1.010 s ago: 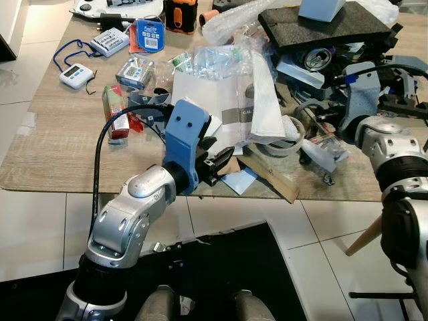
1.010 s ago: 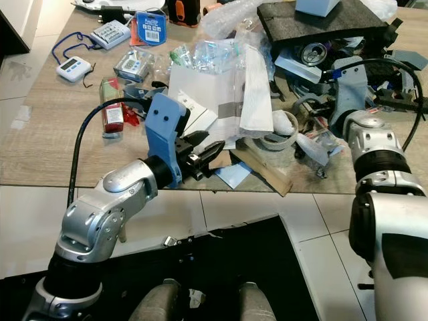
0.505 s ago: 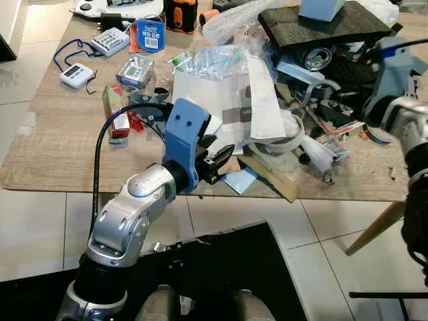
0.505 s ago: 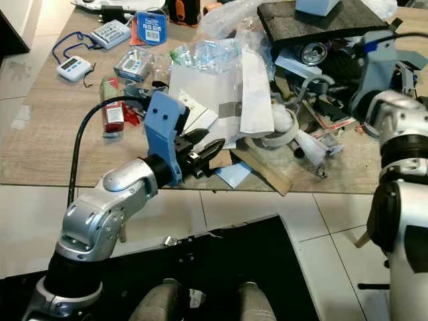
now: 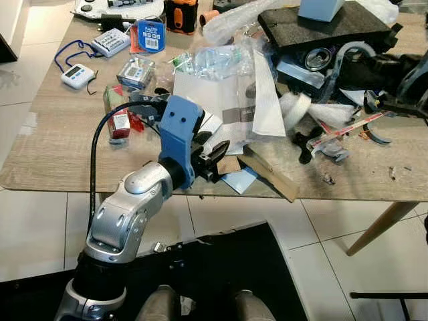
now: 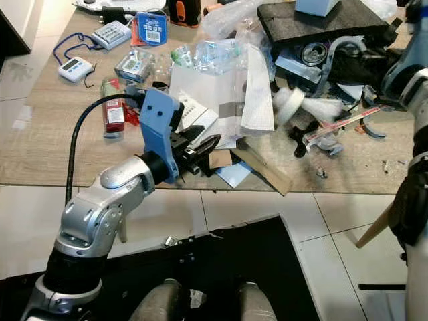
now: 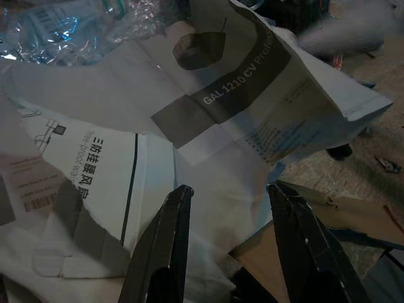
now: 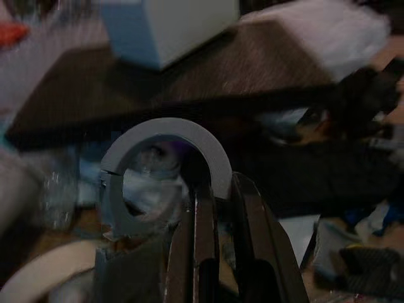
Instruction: Picking trash to rubbish bin
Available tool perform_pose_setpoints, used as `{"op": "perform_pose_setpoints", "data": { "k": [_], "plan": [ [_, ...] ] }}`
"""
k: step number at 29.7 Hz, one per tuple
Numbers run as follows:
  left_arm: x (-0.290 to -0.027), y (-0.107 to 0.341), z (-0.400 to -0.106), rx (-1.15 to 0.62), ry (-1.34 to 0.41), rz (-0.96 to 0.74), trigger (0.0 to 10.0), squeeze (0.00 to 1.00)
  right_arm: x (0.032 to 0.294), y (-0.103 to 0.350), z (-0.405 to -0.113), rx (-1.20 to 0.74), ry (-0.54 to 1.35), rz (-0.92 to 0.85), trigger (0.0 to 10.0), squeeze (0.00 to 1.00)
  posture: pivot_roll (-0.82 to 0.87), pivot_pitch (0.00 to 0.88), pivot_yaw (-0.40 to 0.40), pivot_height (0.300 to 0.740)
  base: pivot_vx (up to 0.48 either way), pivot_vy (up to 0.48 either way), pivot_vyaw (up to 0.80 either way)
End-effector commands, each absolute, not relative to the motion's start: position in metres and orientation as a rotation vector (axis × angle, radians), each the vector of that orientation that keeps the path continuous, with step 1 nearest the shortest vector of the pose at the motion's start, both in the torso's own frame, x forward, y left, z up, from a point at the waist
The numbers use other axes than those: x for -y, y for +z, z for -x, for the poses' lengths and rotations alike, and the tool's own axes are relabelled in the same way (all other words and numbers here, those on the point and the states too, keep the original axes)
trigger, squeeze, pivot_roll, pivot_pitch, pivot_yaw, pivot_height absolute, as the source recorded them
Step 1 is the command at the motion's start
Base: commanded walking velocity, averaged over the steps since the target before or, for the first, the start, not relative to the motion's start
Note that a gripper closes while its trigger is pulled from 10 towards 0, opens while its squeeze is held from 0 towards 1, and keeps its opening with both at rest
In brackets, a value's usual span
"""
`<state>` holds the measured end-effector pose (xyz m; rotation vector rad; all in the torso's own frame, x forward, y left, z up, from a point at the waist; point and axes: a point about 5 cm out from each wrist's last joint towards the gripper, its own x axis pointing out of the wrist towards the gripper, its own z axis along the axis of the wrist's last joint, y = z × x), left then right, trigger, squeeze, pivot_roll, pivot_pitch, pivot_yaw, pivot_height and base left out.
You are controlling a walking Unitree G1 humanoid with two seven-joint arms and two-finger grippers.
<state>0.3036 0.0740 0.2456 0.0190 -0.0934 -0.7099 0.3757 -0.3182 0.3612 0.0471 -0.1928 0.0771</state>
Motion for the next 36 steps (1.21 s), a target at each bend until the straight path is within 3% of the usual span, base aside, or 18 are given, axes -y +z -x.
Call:
{"op": "perform_pose_setpoints", "data": {
  "k": [1, 4, 10, 17, 26, 27, 36],
  "plan": [
    [-0.073, 0.244, -0.304, 0.092, -0.712, -0.034, 10.0, 0.00, 0.329, 0.373, -0.368, 0.261, 0.038, -0.051, 0.0, 0.00, 0.04, 0.284, 0.006, 0.740, 0.000, 0.000, 0.00],
    [-0.072, 0.245, -0.304, 0.096, -0.715, -0.033, 10.0, 0.00, 0.333, 0.383, -0.364, 0.348, 0.018, -0.112, 0.0, 0.00, 0.04, 0.284, 0.006, 0.740, 0.000, 0.000, 0.00],
    [-0.073, 0.246, -0.305, 0.103, -0.717, -0.023, 10.0, 0.00, 0.345, 0.415, -0.348, 0.594, 0.032, -0.414, 0.0, 0.00, 0.04, 0.259, 0.010, 0.740, 0.000, 0.000, 0.00],
    [-0.074, 0.248, -0.306, 0.112, -0.711, -0.012, 10.0, 0.00, 0.345, 0.420, -0.346, 0.648, 0.104, -0.562, 0.0, 0.00, 0.04, 0.248, 0.009, 0.740, 0.000, 0.000, 0.00],
    [-0.083, 0.253, -0.308, 0.137, -0.659, 0.027, 10.0, 0.00, 0.306, 0.415, -0.355, 0.642, 0.340, -0.559, 0.0, 0.00, 0.05, 0.217, 0.007, 0.740, 0.000, 0.000, 0.00],
    [-0.089, 0.254, -0.308, 0.139, -0.622, 0.068, 10.0, 0.00, 0.283, 0.413, -0.353, 0.657, 0.468, -0.612, 0.0, 0.00, 0.05, 0.213, 0.009, 0.740, 0.000, 0.000, 0.00],
    [-0.095, 0.252, -0.306, 0.135, -0.584, 0.117, 10.0, 0.00, 0.243, 0.392, -0.348, 0.613, 0.614, -0.726, 0.0, 0.00, 0.05, 0.202, 0.012, 0.740, 0.000, 0.000, 0.00]
  ]
}}
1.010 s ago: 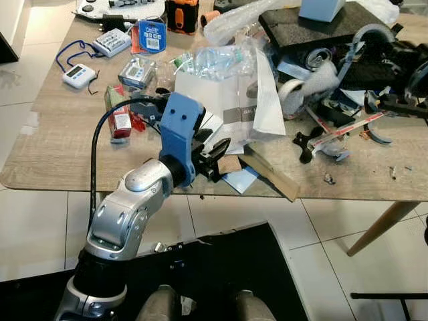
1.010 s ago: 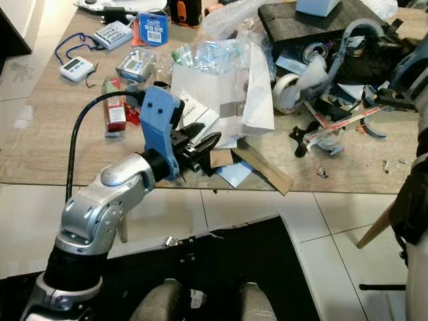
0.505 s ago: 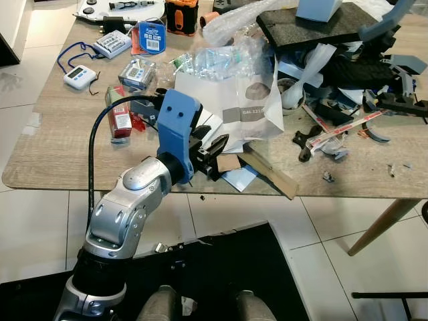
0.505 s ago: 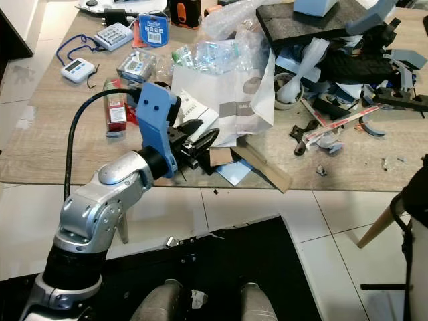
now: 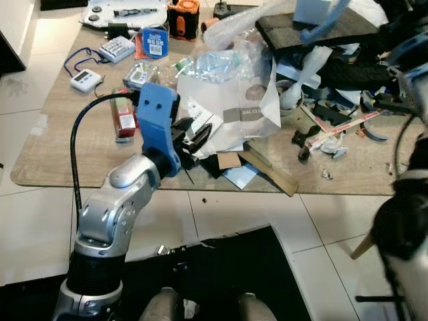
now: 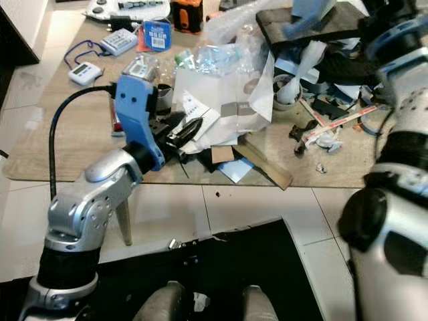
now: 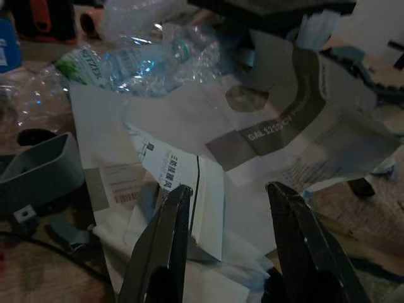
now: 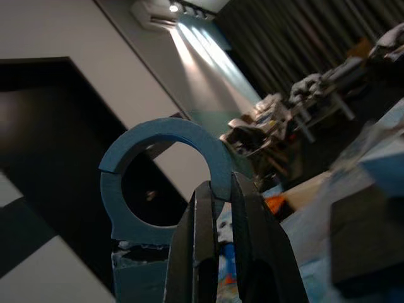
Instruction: Picking trash to rubbish bin
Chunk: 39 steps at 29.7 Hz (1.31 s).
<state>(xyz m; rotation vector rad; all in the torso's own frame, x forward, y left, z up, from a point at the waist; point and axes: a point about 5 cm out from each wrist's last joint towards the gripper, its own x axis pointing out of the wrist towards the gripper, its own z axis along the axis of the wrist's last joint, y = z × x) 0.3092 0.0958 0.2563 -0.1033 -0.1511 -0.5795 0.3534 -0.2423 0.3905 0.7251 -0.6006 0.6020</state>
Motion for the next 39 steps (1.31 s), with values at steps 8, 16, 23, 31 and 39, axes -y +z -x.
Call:
{"op": "perform_pose_setpoints", "data": {
  "k": [8, 16, 23, 31, 39],
  "plan": [
    [-0.091, 0.250, -0.305, 0.129, -0.582, 0.129, 10.0, 0.00, 0.249, 0.363, -0.344, 0.538, 0.467, -0.669, 0.0, 0.00, 0.05, 0.194, 0.020, 0.740, 0.000, 0.000, 0.00],
    [-0.083, 0.249, -0.302, 0.119, -0.639, 0.113, 10.0, 0.00, 0.268, 0.357, -0.338, 0.343, 0.351, -0.308, 0.0, 0.00, 0.04, 0.196, 0.031, 0.740, 0.000, 0.000, 0.00],
    [-0.078, 0.249, -0.302, 0.121, -0.665, 0.094, 10.0, 0.00, 0.275, 0.359, -0.332, 0.294, 0.360, -0.295, 0.0, 0.00, 0.03, 0.194, 0.032, 0.740, 0.000, 0.000, 0.00],
    [-0.089, 0.245, -0.307, 0.118, -0.526, 0.100, 10.0, 0.00, 0.249, 0.351, -0.331, 0.450, 0.223, -0.287, 10.0, 0.00, 0.03, 0.184, 0.033, 0.740, 0.000, 0.000, 0.00],
    [-0.088, 0.242, -0.300, 0.126, -0.501, 0.114, 10.0, 0.00, 0.222, 0.342, -0.326, 0.506, 0.159, -0.176, 10.0, 0.00, 0.03, 0.183, 0.032, 0.740, 0.000, 0.000, 0.00]
  ]
}}
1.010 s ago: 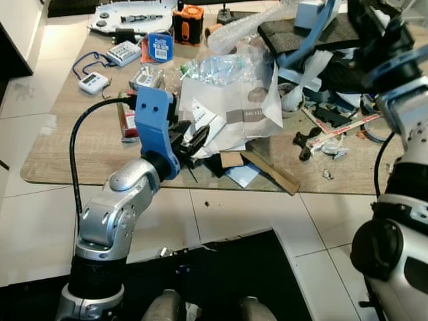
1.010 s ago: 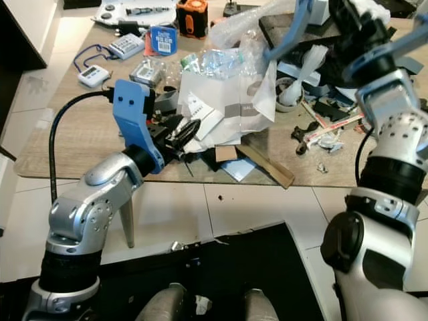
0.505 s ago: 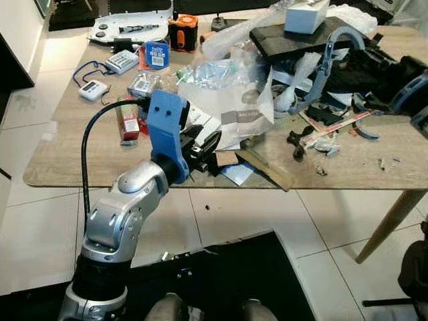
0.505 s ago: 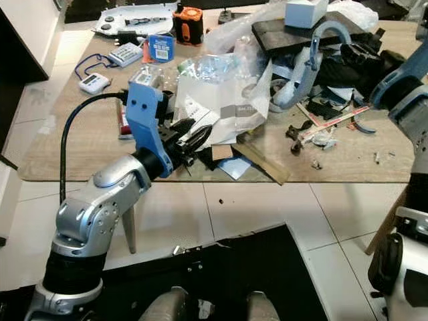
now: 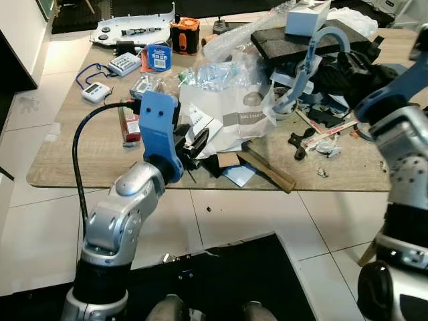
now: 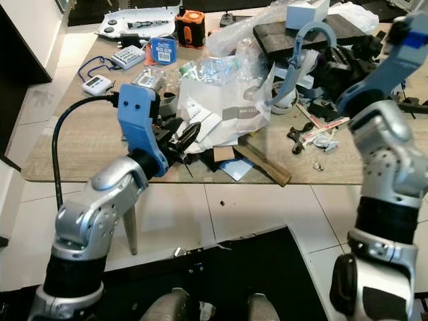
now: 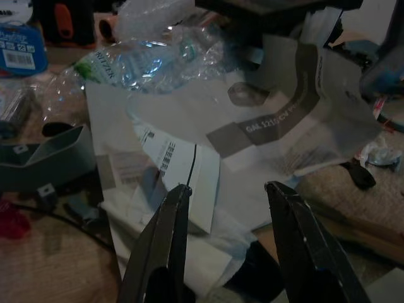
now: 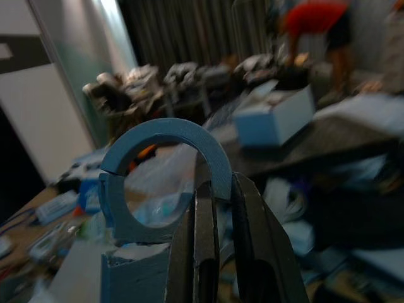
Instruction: Picking trash to rubbish bin
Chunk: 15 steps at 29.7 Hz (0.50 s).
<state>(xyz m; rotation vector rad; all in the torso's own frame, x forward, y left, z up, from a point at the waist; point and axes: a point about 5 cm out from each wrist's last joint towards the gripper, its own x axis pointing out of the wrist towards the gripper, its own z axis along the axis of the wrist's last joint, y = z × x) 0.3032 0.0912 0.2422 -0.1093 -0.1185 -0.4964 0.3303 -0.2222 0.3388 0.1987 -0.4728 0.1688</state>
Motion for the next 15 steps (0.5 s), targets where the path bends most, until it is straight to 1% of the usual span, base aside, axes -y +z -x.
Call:
{"op": "perform_pose_setpoints", "data": {
  "k": [1, 4, 6, 11, 15],
  "plan": [
    [-0.087, 0.240, -0.297, 0.125, -0.504, 0.117, 10.0, 0.00, 0.213, 0.338, -0.324, 0.511, 0.153, -0.182, 10.0, 0.00, 0.03, 0.186, 0.024, 0.740, 0.000, 0.000, 0.00],
    [-0.086, 0.240, -0.295, 0.126, -0.511, 0.116, 10.0, 0.00, 0.208, 0.335, -0.323, 0.510, 0.148, -0.200, 10.0, 0.00, 0.03, 0.186, 0.024, 0.740, 0.000, 0.000, 0.00],
    [-0.084, 0.241, -0.294, 0.130, -0.517, 0.126, 10.0, 0.00, 0.200, 0.329, -0.320, 0.520, 0.123, -0.187, 10.0, 0.00, 0.03, 0.185, 0.019, 0.740, 0.000, 0.000, 0.00],
    [-0.082, 0.240, -0.293, 0.131, -0.523, 0.105, 10.0, 0.00, 0.191, 0.320, -0.317, 0.514, 0.104, -0.166, 10.0, 0.00, 0.03, 0.185, 0.019, 0.740, 0.000, 0.000, 0.00],
    [-0.080, 0.239, -0.292, 0.127, -0.534, 0.107, 10.0, 0.00, 0.189, 0.317, -0.317, 0.501, 0.095, -0.167, 10.0, 0.00, 0.03, 0.186, 0.020, 0.740, 0.000, 0.000, -0.64]
  ]
}}
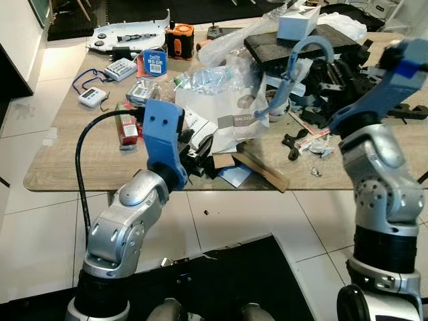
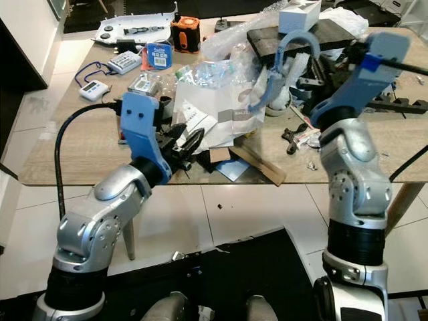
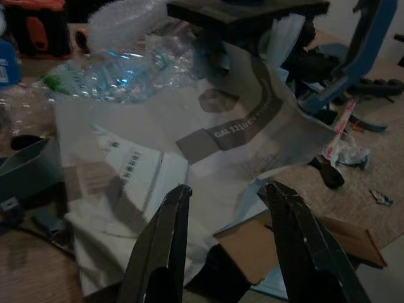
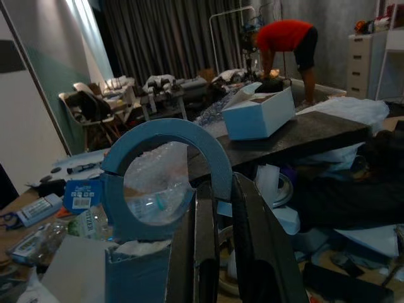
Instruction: Picking trash to rubbish bin
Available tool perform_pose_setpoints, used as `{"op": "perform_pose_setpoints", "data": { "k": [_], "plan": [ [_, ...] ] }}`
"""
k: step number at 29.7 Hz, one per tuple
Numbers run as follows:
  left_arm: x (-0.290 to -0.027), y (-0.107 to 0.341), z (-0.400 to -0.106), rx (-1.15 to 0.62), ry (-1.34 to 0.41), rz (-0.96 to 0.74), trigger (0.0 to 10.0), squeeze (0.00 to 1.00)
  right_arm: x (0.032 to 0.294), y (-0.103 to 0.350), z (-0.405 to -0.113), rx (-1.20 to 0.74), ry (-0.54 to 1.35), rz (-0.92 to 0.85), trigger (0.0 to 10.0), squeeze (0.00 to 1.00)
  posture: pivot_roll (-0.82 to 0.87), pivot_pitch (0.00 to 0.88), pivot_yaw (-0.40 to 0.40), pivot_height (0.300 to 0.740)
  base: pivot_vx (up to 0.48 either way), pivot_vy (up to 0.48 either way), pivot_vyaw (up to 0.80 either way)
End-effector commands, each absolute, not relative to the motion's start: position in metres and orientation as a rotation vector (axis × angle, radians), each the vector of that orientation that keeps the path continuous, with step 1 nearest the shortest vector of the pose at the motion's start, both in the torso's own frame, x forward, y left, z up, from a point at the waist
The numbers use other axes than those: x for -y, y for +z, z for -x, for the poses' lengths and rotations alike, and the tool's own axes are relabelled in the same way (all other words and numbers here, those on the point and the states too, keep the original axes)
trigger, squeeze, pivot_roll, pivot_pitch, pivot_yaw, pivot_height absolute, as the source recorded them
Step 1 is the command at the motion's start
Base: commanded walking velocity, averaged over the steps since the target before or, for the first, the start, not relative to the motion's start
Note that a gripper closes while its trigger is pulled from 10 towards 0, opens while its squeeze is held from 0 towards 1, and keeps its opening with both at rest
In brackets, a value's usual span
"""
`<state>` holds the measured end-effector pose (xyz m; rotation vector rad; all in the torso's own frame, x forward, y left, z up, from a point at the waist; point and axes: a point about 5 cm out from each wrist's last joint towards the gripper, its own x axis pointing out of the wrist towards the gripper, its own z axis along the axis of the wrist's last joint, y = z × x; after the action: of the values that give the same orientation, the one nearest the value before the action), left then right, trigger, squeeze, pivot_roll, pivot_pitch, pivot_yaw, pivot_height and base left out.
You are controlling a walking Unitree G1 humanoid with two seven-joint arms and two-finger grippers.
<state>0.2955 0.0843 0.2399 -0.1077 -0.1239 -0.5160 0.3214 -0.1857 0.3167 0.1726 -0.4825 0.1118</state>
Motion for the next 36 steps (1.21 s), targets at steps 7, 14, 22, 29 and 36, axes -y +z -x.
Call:
{"op": "perform_pose_setpoints", "data": {
  "k": [7, 14, 22, 29, 36],
  "plan": [
    [-0.078, 0.239, -0.291, 0.126, -0.545, 0.109, 10.0, 0.00, 0.188, 0.313, -0.315, 0.490, 0.085, -0.166, 10.0, 0.00, 0.03, 0.186, 0.021, 0.740, 0.000, 0.000, -0.80],
    [-0.076, 0.239, -0.288, 0.123, -0.561, 0.111, 10.0, 0.00, 0.188, 0.311, -0.314, 0.480, 0.071, -0.177, 10.0, 0.00, 0.03, 0.184, 0.019, 0.740, 0.000, 0.000, -0.80],
    [-0.074, 0.238, -0.286, 0.123, -0.581, 0.110, 10.0, 0.00, 0.189, 0.312, -0.313, 0.478, 0.058, -0.176, 10.0, 0.00, 0.02, 0.183, 0.012, 0.740, 0.000, 0.000, -0.80],
    [-0.073, 0.237, -0.283, 0.123, -0.605, 0.110, 10.0, 0.00, 0.188, 0.310, -0.312, 0.464, 0.054, -0.177, 10.0, 0.00, 0.02, 0.183, 0.009, 0.740, 0.000, 0.000, -0.80],
    [-0.072, 0.237, -0.281, 0.124, -0.619, 0.116, 10.0, 0.00, 0.187, 0.309, -0.311, 0.456, 0.048, -0.180, 10.0, 0.00, 0.02, 0.184, 0.009, 0.740, 0.000, 0.000, -0.80]
  ]
}}
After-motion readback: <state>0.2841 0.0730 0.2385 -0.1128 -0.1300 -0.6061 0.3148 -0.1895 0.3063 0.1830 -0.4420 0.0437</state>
